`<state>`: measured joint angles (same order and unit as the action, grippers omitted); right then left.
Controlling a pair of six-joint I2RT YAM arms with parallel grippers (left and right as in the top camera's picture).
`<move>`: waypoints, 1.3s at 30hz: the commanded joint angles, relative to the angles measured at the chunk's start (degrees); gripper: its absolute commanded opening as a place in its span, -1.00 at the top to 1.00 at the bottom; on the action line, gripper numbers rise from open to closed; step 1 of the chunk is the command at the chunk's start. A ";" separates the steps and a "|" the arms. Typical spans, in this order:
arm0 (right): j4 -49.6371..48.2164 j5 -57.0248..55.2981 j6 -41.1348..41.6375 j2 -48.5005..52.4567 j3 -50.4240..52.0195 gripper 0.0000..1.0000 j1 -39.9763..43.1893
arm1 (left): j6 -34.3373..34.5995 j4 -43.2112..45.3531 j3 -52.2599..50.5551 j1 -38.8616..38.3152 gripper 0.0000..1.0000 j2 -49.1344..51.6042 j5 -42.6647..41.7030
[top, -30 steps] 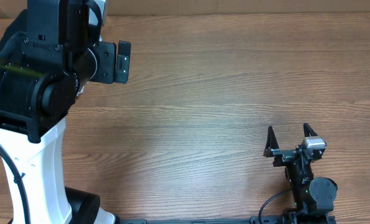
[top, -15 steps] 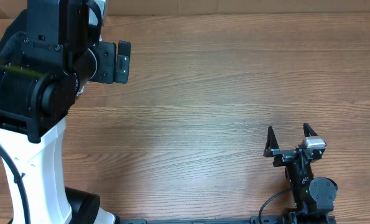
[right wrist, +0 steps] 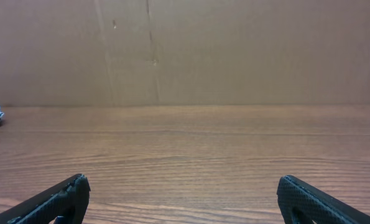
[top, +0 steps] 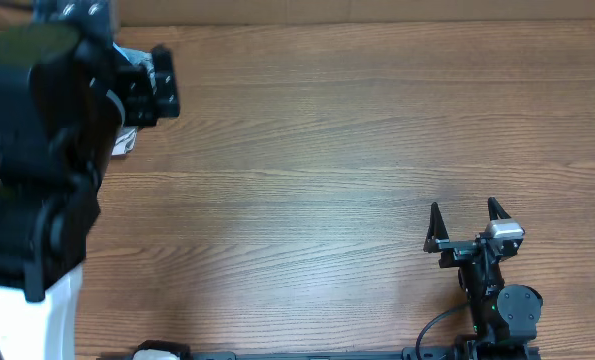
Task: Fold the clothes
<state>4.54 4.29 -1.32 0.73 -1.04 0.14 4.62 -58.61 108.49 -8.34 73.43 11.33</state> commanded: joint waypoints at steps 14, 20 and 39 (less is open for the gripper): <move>-0.24 0.33 -0.22 -0.57 0.57 -1.00 0.15 | -6.43 28.52 -52.22 8.39 -1.00 -39.89 -3.48; -0.24 0.33 -0.22 -0.57 0.57 -1.00 0.15 | -6.34 34.97 -68.52 8.81 -1.00 -53.16 -3.50; -0.24 0.33 -0.20 -0.57 0.57 -1.00 0.15 | 0.33 60.89 -108.02 11.54 -1.00 -73.24 -7.28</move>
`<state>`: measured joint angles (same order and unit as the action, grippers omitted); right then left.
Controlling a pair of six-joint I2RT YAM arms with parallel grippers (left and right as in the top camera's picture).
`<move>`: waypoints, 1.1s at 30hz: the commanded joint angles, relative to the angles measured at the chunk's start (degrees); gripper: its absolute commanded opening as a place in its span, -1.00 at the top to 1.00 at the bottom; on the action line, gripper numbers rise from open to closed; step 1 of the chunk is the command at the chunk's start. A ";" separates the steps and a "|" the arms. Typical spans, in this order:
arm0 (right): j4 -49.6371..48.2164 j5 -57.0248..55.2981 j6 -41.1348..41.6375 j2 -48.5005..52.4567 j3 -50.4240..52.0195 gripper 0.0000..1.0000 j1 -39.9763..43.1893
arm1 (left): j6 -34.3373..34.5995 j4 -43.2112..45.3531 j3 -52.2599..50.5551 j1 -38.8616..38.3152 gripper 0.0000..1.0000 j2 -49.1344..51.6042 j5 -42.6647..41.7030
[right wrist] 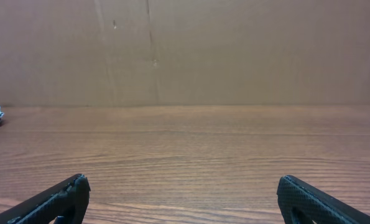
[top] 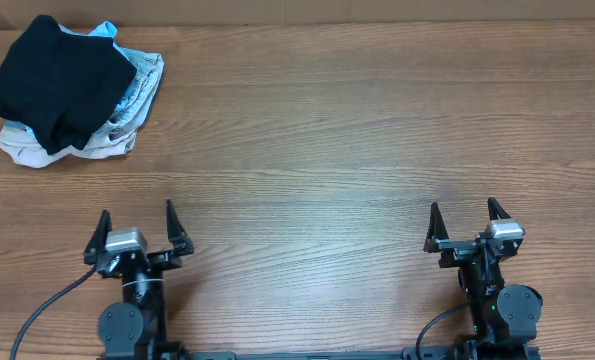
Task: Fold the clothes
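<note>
A heap of clothes [top: 72, 95] lies at the table's far left corner: a black garment on top, pale beige and light blue pieces under it. My left gripper [top: 135, 218] stands open at the near left edge, far from the heap, holding nothing. At the near right my right gripper [top: 465, 213] is open too, its two dark fingers [right wrist: 54, 202] wide apart over bare wood. A small grey-blue edge of the clothes shows at the far left of the right wrist view.
The wooden table [top: 337, 150] stretches between the grippers and the heap. A brown cardboard wall [right wrist: 203, 50] stands along the far edge. A black cable [top: 47, 300] trails from the left arm's base at the near left.
The left arm, which filled the overhead view's left side high over the far left corner, now sits at the near left edge with its gripper open. The clothes heap is uncovered. The right arm is unchanged.
</note>
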<state>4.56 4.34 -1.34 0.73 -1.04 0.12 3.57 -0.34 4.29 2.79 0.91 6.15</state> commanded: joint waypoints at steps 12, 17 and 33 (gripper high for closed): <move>-0.26 0.28 -0.20 -0.57 0.57 -1.00 0.17 | 1.38 -3.74 -4.02 0.20 -1.00 -0.66 -2.82; -0.26 0.28 -0.20 -0.57 0.57 -1.00 0.17 | 1.36 -3.72 -4.02 0.20 -0.99 -0.66 -2.82; -0.26 0.28 -0.20 -0.57 0.57 -1.00 0.17 | 1.36 -3.72 -4.02 0.20 -1.00 -0.66 -2.82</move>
